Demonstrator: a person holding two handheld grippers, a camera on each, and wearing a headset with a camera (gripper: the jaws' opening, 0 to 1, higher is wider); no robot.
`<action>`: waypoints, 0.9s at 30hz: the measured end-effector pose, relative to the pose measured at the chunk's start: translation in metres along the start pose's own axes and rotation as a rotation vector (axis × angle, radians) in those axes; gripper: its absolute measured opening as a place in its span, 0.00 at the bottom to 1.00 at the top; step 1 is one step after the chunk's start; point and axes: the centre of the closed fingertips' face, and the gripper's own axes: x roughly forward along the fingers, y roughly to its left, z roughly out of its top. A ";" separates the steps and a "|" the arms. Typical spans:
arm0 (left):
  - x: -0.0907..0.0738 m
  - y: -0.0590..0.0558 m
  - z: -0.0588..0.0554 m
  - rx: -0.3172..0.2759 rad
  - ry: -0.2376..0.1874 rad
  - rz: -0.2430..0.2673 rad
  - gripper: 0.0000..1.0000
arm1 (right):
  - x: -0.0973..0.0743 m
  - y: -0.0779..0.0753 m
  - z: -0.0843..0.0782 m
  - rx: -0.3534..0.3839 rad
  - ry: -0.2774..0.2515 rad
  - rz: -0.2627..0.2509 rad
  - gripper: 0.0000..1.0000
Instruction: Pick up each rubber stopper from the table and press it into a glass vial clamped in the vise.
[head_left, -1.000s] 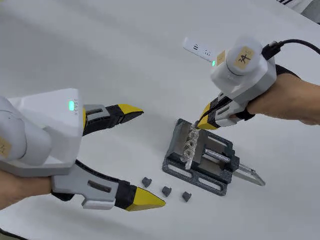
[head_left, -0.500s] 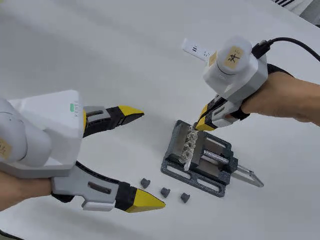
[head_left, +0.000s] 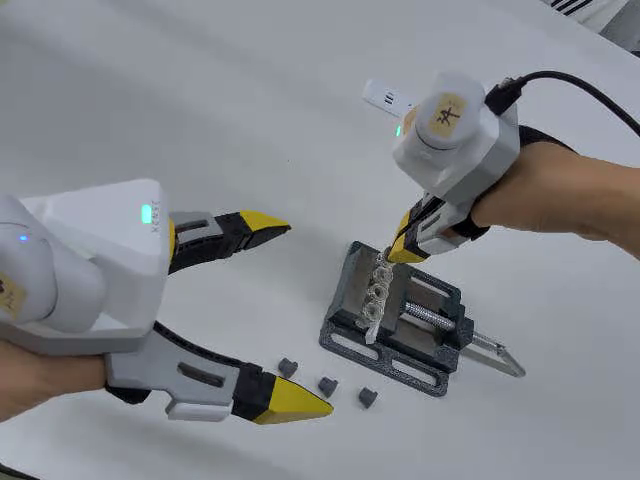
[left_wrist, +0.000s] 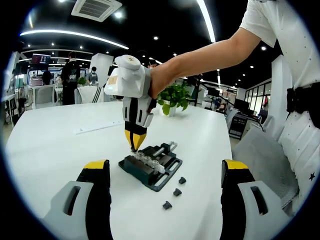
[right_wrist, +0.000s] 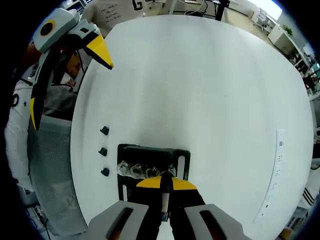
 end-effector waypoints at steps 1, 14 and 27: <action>0.000 0.000 0.000 0.001 0.001 0.001 0.91 | 0.000 0.000 0.000 -0.008 0.004 0.000 0.00; 0.001 -0.004 0.003 0.018 0.021 -0.016 0.91 | -0.001 -0.001 0.001 -0.004 -0.017 -0.020 0.01; -0.004 -0.007 0.002 0.026 0.045 -0.015 0.91 | -0.001 -0.004 0.000 0.033 -0.118 -0.040 0.01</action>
